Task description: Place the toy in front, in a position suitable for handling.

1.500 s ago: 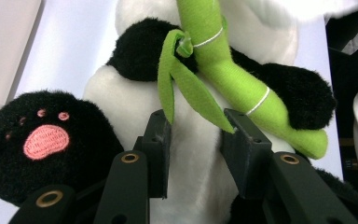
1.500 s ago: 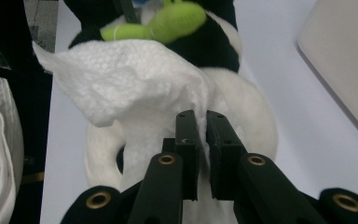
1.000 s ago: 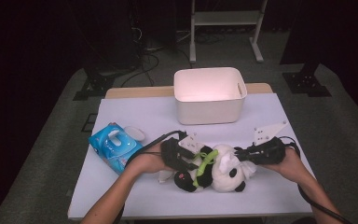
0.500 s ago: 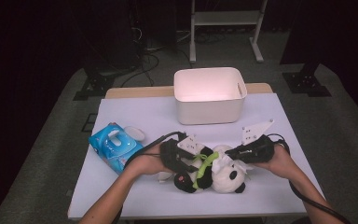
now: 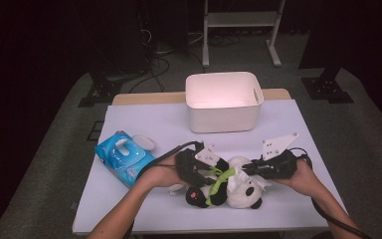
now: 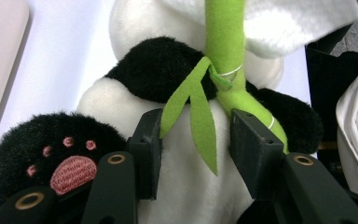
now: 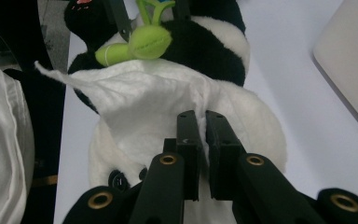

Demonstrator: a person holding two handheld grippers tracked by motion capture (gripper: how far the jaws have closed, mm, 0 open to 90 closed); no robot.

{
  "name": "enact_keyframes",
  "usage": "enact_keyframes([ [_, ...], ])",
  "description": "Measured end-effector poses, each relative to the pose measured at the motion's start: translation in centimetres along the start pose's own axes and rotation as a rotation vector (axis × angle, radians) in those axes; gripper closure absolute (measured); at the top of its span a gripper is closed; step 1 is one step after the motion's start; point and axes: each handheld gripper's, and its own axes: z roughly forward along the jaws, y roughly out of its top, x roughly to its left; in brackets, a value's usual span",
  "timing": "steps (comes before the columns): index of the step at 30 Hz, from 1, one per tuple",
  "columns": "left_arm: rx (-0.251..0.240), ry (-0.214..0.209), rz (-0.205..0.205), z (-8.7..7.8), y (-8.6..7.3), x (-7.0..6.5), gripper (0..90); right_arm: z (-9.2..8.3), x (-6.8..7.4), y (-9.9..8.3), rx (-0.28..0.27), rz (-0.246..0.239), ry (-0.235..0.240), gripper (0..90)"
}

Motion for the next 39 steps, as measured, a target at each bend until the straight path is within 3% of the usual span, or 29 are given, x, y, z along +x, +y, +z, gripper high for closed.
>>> enact_keyframes([
  [11,-0.004,0.009,0.013,0.0,-0.3,-0.4,56.6,1.6,-1.0,2.5,-0.01,-0.023,0.034,84.0],
  [22,-0.001,0.009,0.02,0.1,-0.2,-0.5,57.0,-0.6,-1.9,-0.7,0.008,0.057,-0.006,83.8],
  [25,0.001,0.007,0.022,0.1,-0.2,-0.5,57.2,-0.6,-2.0,-0.7,0.007,0.064,-0.002,83.7],
  [34,-0.006,0.007,0.029,0.1,-0.3,-0.9,57.8,1.6,-2.6,2.1,0.003,0.022,0.043,83.6],
  [39,-0.015,0.003,0.037,0.1,-0.5,-0.9,57.9,2.4,-2.8,2.8,0.009,0.026,0.06,83.6],
])
